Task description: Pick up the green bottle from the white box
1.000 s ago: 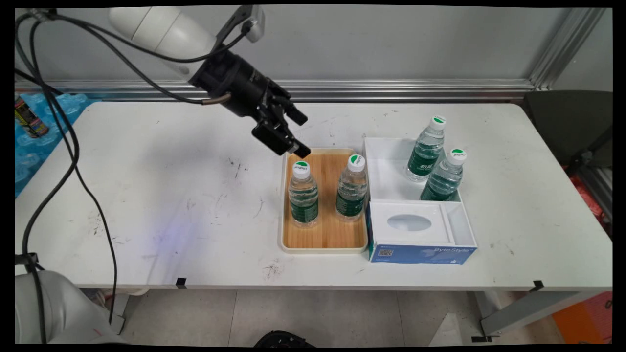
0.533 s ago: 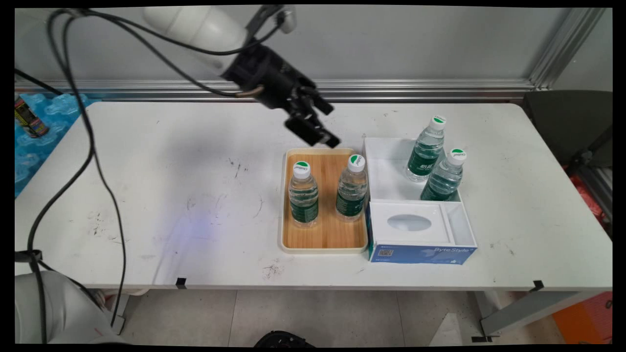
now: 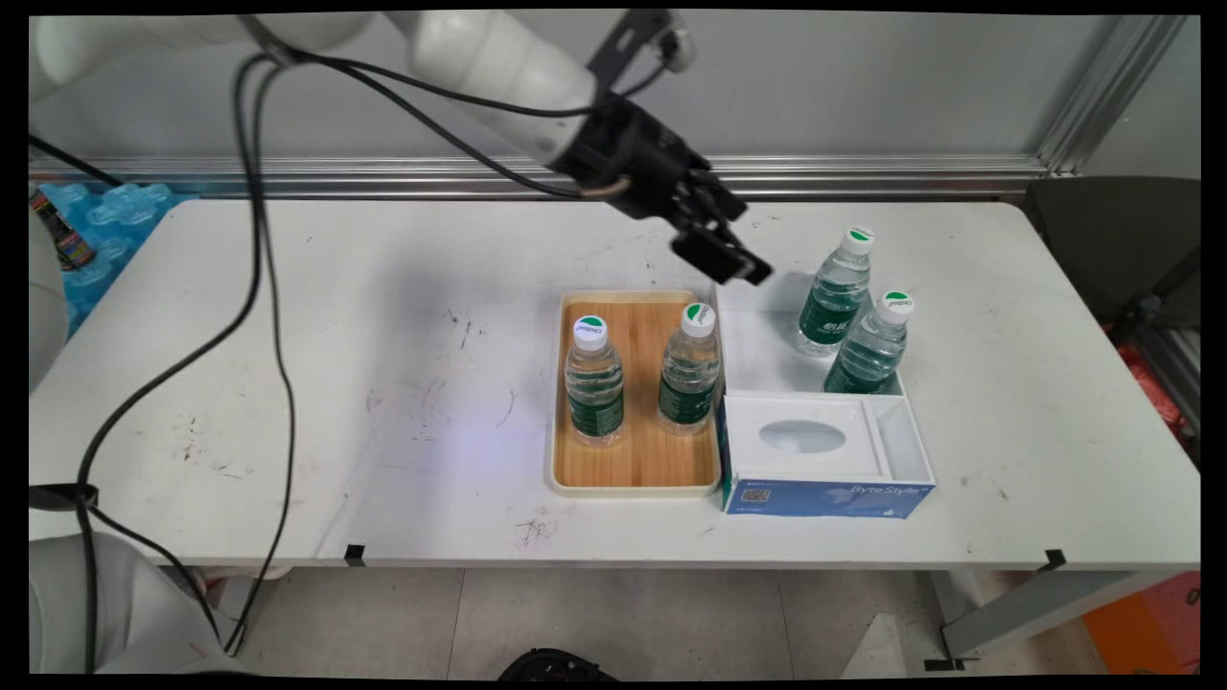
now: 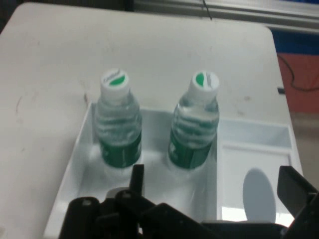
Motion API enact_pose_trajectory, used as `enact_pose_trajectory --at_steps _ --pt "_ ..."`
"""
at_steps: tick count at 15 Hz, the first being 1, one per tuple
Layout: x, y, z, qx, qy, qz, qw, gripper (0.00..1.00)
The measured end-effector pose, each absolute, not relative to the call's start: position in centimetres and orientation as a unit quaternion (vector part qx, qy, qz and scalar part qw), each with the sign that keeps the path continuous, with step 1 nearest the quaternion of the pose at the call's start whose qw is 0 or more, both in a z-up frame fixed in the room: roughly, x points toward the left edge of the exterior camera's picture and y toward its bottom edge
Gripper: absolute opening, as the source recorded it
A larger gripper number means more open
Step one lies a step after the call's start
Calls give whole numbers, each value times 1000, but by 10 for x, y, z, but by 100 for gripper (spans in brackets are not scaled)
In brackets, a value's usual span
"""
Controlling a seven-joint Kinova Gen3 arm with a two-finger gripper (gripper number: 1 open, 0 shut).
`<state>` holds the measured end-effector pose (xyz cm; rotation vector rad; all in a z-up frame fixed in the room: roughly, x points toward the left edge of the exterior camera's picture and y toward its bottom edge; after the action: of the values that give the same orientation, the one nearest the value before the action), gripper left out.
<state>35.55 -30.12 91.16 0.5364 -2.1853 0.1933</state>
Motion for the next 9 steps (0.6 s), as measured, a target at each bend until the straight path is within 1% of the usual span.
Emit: enact_pose_trajectory --at_steps 9 --pt "292 -322 862 213 -861 73 455 100"
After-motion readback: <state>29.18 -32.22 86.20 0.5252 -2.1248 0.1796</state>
